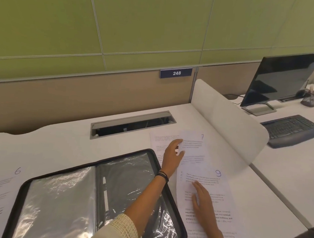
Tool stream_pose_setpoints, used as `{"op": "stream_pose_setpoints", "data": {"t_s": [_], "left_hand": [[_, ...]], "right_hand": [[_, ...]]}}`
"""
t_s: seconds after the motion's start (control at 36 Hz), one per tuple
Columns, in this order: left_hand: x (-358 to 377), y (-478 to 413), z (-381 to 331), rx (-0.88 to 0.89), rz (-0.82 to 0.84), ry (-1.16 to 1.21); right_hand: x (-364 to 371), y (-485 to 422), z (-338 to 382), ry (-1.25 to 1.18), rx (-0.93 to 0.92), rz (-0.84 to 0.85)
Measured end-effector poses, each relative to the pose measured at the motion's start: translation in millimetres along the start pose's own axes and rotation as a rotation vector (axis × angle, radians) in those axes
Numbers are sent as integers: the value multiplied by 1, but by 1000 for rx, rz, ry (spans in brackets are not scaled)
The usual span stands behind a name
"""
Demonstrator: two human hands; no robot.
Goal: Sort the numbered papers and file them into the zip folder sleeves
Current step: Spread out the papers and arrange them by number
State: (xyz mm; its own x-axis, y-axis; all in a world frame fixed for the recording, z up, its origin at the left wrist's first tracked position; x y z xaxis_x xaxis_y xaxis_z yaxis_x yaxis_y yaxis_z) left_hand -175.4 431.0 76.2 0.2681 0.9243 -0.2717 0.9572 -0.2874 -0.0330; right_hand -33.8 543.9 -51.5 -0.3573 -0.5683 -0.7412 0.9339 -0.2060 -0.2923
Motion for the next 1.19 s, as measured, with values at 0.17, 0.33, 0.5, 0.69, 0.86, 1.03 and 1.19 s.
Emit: {"op": "stream_pose_setpoints", "data": {"t_s": [0.17, 0.33, 0.5, 0.69, 0.86, 1.03, 1.19], "left_hand": [[-36, 20, -45, 258, -154, -55], [-75, 37, -74, 369, -250, -62], [-119, 58, -95, 426, -315, -23], [-167, 73, -91, 361, -371, 24], [-207, 94, -78, 290, -409, 65], [-250, 121, -72, 245, -442, 84], [-289, 150, -67, 211, -471, 150]], "right_hand": [[-6, -3, 2, 14, 55, -41], [-6, -5, 0, 48, 112, -67], [-6, -14, 11, 15, 175, -98], [-11, -35, 69, -331, 152, -196], [1, -58, 118, -499, 156, -157], [6, -73, 167, -595, 133, -91], [24, -79, 193, -715, 131, -22]]}}
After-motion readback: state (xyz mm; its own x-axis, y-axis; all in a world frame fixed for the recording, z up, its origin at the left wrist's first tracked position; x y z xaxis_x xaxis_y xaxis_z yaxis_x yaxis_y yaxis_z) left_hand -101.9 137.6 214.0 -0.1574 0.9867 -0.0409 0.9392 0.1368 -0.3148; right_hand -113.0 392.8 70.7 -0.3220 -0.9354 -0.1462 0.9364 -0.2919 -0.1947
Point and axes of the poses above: each hand's wrist, its own y-axis away from the middle knuckle, its own x-axis out of the palm, z = x × y, the point moved 10 cm from there along -y, towards the middle knuckle, and after that the axes turned 9 degrees about -x, right-handed, at the moved point
